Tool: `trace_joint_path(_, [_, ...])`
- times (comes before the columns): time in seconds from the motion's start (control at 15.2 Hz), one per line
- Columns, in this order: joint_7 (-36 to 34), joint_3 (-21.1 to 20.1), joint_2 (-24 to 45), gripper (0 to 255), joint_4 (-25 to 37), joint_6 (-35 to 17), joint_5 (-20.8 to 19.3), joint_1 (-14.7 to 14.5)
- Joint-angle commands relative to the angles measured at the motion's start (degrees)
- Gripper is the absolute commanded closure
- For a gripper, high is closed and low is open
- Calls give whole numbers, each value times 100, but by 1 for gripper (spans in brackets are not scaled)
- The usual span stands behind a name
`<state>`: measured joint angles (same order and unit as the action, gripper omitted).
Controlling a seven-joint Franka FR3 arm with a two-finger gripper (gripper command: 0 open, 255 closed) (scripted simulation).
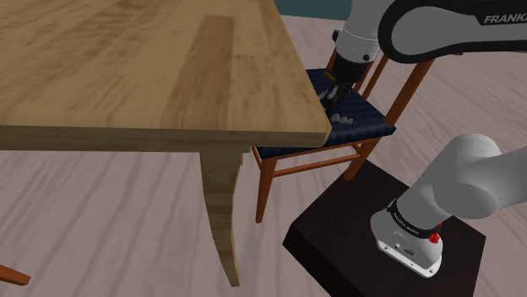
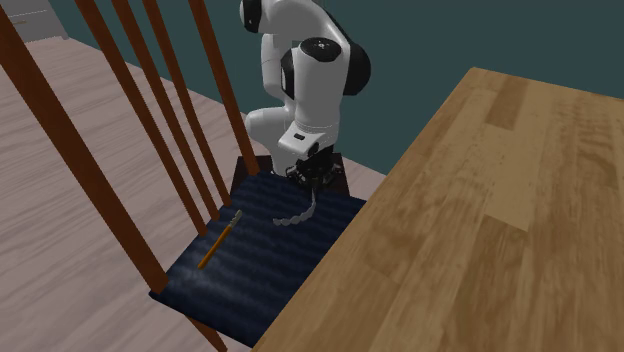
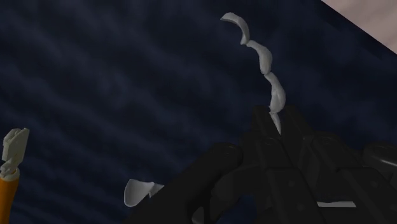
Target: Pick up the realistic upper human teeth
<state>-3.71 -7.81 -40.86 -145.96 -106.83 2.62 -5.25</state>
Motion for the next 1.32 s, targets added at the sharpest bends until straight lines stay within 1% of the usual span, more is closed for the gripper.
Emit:
trace_joint_path(0.0, [0,0,0,255,-2,-3,0,0])
trace_joint_path(0.33, [-4,-4,-1,255,-2,-1,2,-2])
trace_joint_path(1.25, [22,60,48,255,1108,1059,-52,32])
